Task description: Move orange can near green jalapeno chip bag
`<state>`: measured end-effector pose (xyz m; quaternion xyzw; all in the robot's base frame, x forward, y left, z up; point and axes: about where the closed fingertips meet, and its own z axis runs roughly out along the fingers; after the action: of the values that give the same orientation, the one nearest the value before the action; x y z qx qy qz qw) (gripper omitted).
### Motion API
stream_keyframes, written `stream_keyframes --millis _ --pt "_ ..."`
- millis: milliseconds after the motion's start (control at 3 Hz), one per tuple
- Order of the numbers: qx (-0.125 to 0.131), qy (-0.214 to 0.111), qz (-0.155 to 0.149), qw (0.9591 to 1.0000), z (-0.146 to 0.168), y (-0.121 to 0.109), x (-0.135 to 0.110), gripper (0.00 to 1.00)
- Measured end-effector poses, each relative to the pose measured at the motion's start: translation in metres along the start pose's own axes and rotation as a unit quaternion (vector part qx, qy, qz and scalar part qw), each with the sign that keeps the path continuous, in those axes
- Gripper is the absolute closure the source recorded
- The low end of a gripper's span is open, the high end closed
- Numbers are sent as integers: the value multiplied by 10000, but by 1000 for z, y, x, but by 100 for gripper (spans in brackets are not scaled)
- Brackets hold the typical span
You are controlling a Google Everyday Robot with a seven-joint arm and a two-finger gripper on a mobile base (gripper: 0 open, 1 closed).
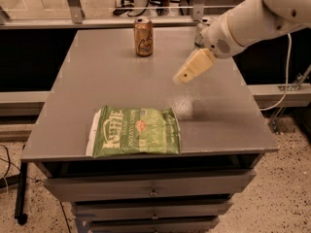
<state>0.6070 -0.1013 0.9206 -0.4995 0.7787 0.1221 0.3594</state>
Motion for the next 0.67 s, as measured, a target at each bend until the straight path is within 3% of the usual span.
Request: stream_keyframes --millis 333,667 --pt "15 -632 134 9979 56 -19 -34 0" --pt "15 -1143 303 9930 103 -36 -61 0"
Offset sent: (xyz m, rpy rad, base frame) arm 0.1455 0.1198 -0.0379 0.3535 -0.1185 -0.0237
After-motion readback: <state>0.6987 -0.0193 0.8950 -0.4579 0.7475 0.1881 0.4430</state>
